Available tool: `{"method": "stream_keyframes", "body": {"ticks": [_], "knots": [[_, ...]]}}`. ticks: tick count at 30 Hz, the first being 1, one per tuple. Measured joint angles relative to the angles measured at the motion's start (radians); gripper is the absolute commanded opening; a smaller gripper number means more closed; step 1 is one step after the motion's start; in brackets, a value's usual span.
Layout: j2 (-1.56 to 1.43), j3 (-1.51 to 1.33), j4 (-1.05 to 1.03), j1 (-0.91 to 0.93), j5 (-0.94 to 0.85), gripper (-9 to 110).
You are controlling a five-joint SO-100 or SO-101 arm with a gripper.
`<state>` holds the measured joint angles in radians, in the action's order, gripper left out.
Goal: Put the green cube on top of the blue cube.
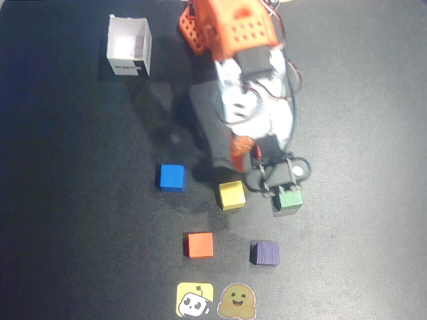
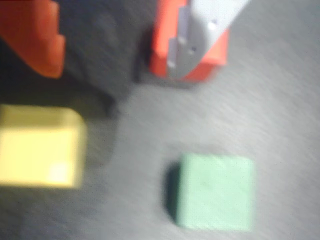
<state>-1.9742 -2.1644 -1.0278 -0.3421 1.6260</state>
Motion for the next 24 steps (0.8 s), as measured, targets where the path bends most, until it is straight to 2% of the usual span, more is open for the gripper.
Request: {"method": "stream_keyframes", "body": {"ticks": [13,24], "knots": [[0.175,0.057,0.120,-0.144,0.126,20],[0.299,0.058,0.229,-0.172,0.173,21]]}}
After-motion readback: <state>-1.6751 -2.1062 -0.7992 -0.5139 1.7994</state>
